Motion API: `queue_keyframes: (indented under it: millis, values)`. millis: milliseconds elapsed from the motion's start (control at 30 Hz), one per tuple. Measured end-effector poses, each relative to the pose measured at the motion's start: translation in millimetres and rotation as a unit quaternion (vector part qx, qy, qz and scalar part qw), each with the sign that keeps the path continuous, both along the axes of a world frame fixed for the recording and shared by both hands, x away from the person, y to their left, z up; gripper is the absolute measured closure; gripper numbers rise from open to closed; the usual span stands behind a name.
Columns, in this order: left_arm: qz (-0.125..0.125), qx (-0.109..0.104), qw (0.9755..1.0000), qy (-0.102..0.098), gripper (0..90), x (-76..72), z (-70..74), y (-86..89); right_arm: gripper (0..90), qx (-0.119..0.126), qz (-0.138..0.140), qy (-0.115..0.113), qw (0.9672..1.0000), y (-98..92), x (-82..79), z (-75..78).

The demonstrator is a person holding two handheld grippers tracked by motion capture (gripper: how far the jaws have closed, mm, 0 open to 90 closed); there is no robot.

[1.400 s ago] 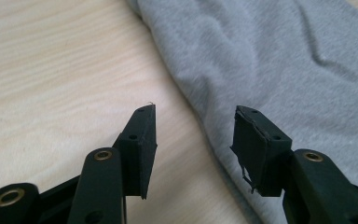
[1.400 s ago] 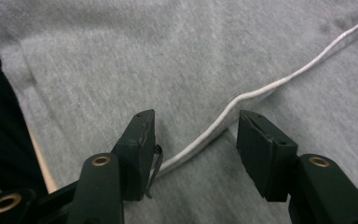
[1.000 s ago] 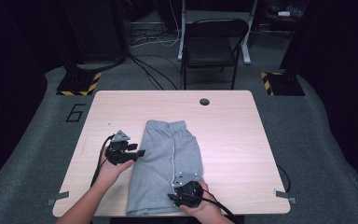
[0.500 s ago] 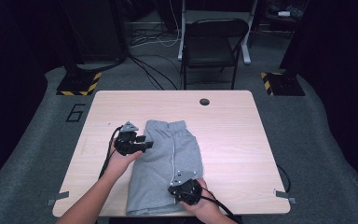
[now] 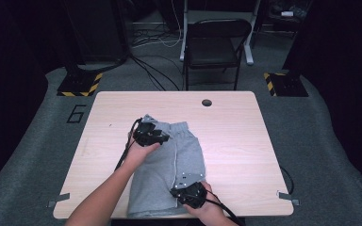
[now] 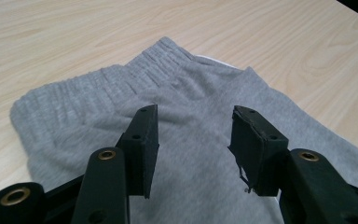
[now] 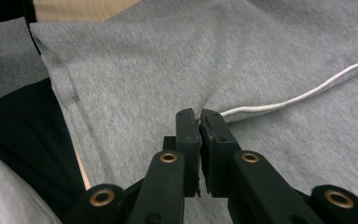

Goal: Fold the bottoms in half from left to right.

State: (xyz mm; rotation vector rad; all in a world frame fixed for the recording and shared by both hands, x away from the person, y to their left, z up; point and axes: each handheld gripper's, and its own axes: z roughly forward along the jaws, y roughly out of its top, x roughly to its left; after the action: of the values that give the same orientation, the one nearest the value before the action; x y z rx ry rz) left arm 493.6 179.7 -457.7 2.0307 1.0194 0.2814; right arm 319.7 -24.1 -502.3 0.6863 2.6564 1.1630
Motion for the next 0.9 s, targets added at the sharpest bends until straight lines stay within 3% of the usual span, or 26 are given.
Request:
queue_keyframes:
  millis: [100, 333, 400, 433, 567, 600, 633, 667, 767, 800, 900]
  values:
    - [0.014, -0.015, 0.9997, 0.01, 50.3, 9.2, -7.9, -6.9, 85.3, 0.0, 0.003, -0.001, 1.0, 0.5, -1.1, -1.5]
    - [0.019, 0.012, 0.9995, 0.023, 50.0, 20.9, -26.5, -19.7, 82.4, -0.006, -0.004, 0.004, 1.0, -0.5, -4.5, -5.4]
    - [0.025, 0.01, 0.9993, 0.026, 50.0, 23.6, -29.5, -21.7, 79.1, -0.012, -0.003, 0.011, 0.9999, -2.1, -4.9, -6.9]
    - [0.025, 0.011, 0.9992, 0.031, 49.8, 24.8, -30.3, -21.9, 77.2, -0.008, -0.005, 0.003, 0.9999, -2.6, -4.3, -9.2]
    - [0.055, -0.006, 0.9975, 0.045, 47.3, 27.4, -36.9, -32.4, 69.9, -0.009, -0.01, 0.012, 0.9998, -5.4, -4.7, -10.6]
    - [0.056, -0.002, 0.9976, 0.041, 47.0, 27.5, -37.7, -34.8, 68.0, -0.012, -0.012, 0.021, 0.9996, -6.4, -5.7, -10.3]
    - [0.055, 0.004, 0.9976, 0.041, 46.3, 27.3, -38.7, -37.7, 67.3, -0.006, -0.014, 0.011, 0.9998, -6.3, -5.1, -11.5]
    - [0.047, 0.023, 0.9981, 0.033, 45.5, 28.5, -39.4, -38.3, 67.0, -0.009, -0.019, 0.02, 0.9996, -7.0, -6.2, -11.3]
    - [0.062, 0.023, 0.9971, 0.038, 45.4, 30.1, -42.5, -43.2, 66.0, -0.011, -0.019, 0.019, 0.9996, -8.4, -6.0, -13.1]
    - [0.064, 0.027, 0.9969, 0.036, 45.4, 31.3, -43.5, -44.9, 65.8, -0.015, -0.022, 0.028, 0.9993, -8.4, -7.2, -13.0]
    - [0.066, 0.039, 0.9965, 0.033, 45.6, 31.6, -46.0, -50.2, 65.5, -0.015, -0.024, 0.024, 0.9993, -8.7, -7.3, -14.0]
